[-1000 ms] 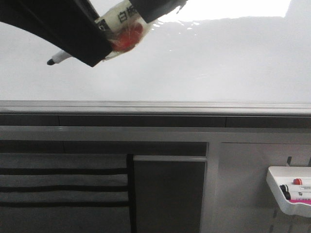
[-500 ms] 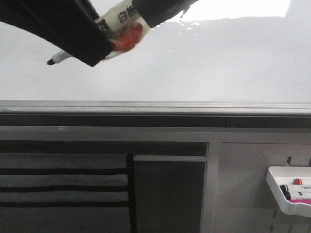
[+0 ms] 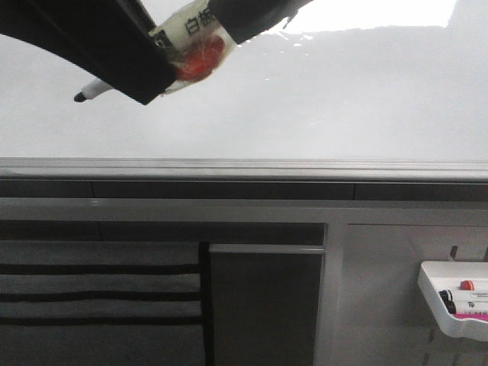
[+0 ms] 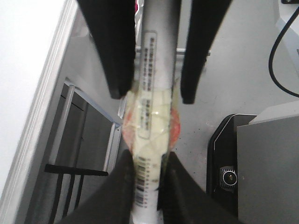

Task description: Write number 3 on whiteboard

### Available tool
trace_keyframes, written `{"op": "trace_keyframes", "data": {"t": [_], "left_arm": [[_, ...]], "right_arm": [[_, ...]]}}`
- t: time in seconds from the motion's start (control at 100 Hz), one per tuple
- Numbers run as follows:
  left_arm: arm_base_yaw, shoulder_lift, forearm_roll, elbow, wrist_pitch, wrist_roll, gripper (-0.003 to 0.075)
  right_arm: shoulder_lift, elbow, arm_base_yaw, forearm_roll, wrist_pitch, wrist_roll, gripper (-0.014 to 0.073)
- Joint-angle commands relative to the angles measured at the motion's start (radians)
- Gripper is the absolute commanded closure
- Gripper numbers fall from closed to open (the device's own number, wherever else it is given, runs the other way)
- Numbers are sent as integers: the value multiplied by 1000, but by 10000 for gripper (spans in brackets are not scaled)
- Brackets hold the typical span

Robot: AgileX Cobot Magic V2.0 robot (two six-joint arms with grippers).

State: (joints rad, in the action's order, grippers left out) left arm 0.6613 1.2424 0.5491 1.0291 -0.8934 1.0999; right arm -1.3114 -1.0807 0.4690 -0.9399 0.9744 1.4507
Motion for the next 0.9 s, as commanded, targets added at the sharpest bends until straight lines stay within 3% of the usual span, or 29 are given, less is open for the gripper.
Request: {"op": "trace_keyframes", "data": {"t": [0.0, 0.16, 0.31, 0.38, 0.5, 0.59, 0.76, 0.89], "left_arm": [[8, -28, 46, 37, 37, 1, 741], [8, -28, 46, 37, 37, 1, 741], [8, -28, 46, 37, 37, 1, 720], [8, -28, 46, 37, 39, 1, 636], [-2, -32, 46, 37, 57, -8, 407], [-30, -50, 46, 37, 65, -31, 329], [-120, -140, 46, 32, 67, -116, 325], [-208, -240, 46, -22, 105, -163, 326]], "right_arm": [[20, -33, 2, -53, 0, 2, 494], [20, -33, 2, -53, 2, 2, 581], [20, -33, 2, -53, 2, 2, 594], [20, -33, 2, -53, 0, 2, 594], [35, -33, 2, -43, -23, 2, 594], [71, -33, 2, -12, -68, -15, 594], [184, -33, 0, 162, -170, -198, 594], [267, -16, -10, 352, -183, -440, 594]]}}
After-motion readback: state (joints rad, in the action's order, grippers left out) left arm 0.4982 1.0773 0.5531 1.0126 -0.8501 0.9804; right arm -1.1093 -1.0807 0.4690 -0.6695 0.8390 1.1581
